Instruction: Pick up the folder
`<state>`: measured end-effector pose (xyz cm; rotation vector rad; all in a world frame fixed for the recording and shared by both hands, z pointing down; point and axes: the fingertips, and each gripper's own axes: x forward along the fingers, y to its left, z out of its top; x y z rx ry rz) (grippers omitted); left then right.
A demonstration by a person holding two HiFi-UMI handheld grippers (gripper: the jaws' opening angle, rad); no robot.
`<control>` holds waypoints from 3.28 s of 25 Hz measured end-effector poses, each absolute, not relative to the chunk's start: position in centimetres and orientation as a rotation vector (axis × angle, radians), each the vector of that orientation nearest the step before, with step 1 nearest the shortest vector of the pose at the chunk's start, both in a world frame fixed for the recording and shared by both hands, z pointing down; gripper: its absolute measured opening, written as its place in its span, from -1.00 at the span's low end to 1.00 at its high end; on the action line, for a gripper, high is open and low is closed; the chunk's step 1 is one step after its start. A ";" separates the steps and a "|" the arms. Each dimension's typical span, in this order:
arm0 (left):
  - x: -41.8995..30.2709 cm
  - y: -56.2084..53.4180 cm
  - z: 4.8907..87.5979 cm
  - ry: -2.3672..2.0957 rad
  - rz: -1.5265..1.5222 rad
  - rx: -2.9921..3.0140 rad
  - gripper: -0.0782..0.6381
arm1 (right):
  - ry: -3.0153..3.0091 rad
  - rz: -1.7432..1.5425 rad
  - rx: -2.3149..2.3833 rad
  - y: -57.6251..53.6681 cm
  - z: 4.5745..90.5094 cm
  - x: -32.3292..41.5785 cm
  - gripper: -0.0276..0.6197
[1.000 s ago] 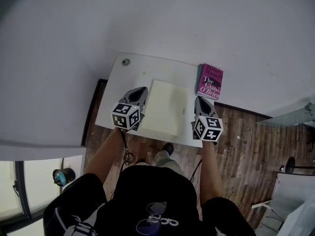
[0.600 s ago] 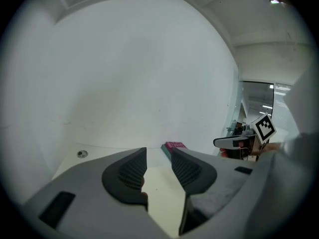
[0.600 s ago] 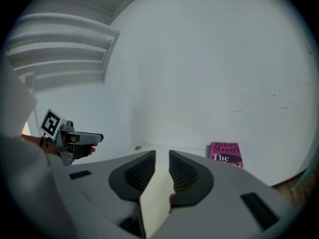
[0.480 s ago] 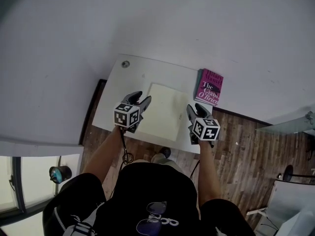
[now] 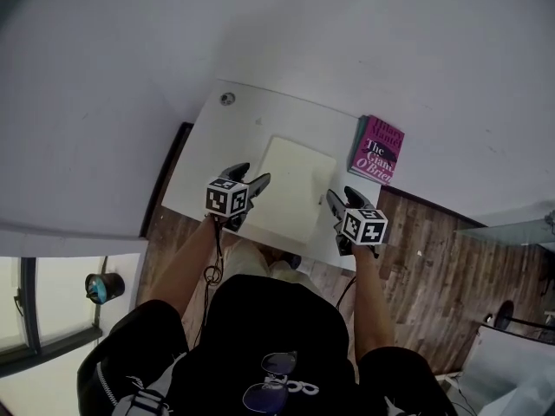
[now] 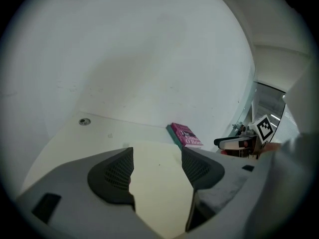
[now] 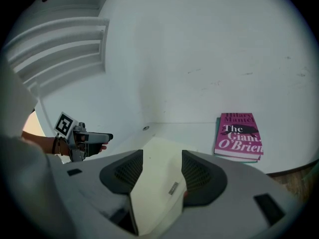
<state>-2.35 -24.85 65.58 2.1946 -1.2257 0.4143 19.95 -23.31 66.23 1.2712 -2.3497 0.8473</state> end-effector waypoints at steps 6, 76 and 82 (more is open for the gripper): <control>-2.4 -25.2 68.5 -1.145 0.451 2.159 0.07 | -2.311 0.909 1.224 -23.3 69.0 19.6 -0.14; -1.3 -28.2 81.5 -0.705 0.732 1.891 0.10 | -1.987 1.723 1.138 -24.0 83.3 16.8 -0.09; -1.4 -29.9 79.6 -0.722 0.725 1.949 0.10 | -2.058 1.632 1.160 -25.8 81.3 16.7 -0.09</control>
